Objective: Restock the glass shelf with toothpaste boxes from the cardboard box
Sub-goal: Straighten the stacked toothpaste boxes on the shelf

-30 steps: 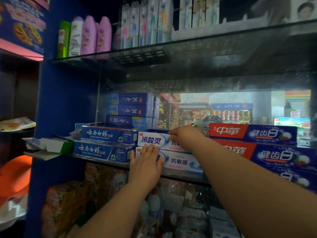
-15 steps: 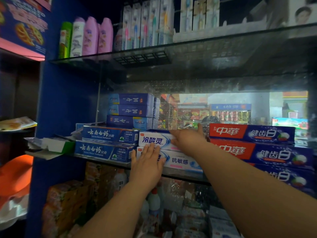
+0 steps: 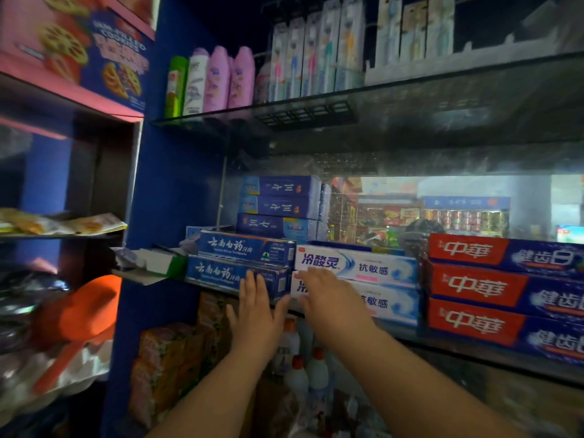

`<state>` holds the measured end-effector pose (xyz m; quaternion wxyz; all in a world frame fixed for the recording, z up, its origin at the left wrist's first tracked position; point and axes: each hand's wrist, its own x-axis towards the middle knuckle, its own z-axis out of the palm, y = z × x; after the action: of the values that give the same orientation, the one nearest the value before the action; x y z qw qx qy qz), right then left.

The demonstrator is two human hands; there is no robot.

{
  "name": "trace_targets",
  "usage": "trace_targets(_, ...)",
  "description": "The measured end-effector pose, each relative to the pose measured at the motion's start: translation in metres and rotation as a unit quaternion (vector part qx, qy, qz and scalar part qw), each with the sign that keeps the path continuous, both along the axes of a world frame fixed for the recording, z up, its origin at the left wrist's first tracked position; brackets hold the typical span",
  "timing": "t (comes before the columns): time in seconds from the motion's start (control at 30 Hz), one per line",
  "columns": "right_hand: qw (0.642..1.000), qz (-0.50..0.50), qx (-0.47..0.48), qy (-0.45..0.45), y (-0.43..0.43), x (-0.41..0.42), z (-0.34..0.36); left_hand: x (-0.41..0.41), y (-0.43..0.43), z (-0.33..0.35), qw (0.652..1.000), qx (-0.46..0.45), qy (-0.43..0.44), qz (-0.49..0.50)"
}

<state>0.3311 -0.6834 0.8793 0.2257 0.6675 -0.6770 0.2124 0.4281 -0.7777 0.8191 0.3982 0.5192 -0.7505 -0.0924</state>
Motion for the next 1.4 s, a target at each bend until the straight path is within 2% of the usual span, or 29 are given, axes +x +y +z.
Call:
trace_targets(0.17,0.991,-0.085,0.100,0.032,-0.002,-0.013,-0.026,-0.005,-0.001,-0.004,1.000,0.023,-0.015,0.002)
trace_targets(0.3,0.987,-0.105,0.116,0.047,0.000,-0.017,-0.033,-0.006,0.000,-0.005,0.999,0.028,-0.022,-0.001)
trace_targets(0.6,0.989,-0.091,0.107,0.036,-0.003,-0.013,-0.032,0.001,0.000,0.000,0.998,0.039,-0.032,-0.028)
trace_targets(0.73,0.998,0.004,0.068,0.006,-0.009,0.008,-0.020,0.015,-0.013,-0.005,1.000,0.009,0.004,-0.003)
trace_targets(0.8,0.996,0.024,0.086,0.026,-0.022,0.023,-0.016,0.022,-0.021,-0.008,0.999,0.032,0.020,0.018)
trace_targets(0.93,0.992,-0.003,0.122,0.028,-0.043,0.035,-0.023,0.027,-0.029,-0.011,0.998,0.059,-0.007,0.011)
trace_targets(1.0,0.995,-0.005,0.103,0.017,-0.039,0.031,-0.030,0.030,-0.028,-0.010,0.998,0.067,-0.006,-0.003)
trace_targets(1.07,0.999,0.006,0.044,-0.013,-0.026,0.021,-0.035,0.033,-0.024,-0.007,0.998,0.063,0.002,-0.004)
trace_targets(1.13,0.997,-0.008,-0.028,-0.067,-0.007,0.010,-0.035,0.029,-0.012,-0.006,0.999,-0.020,0.027,-0.009)
trace_targets(1.2,0.985,-0.052,-0.076,-0.143,0.011,-0.003,-0.028,0.015,0.010,0.002,0.982,-0.143,0.080,-0.093)
trace_targets(1.23,0.976,-0.074,-0.092,-0.185,0.018,-0.010,-0.023,0.004,0.021,0.009,0.967,-0.174,0.105,-0.153)
trace_targets(1.3,0.954,-0.103,-0.122,-0.252,0.030,-0.024,-0.013,-0.020,0.034,0.025,0.949,-0.142,0.160,-0.232)
trace_targets(1.4,0.935,-0.126,-0.145,-0.298,0.040,-0.040,-0.008,-0.046,0.030,0.048,0.950,-0.003,0.234,-0.205)
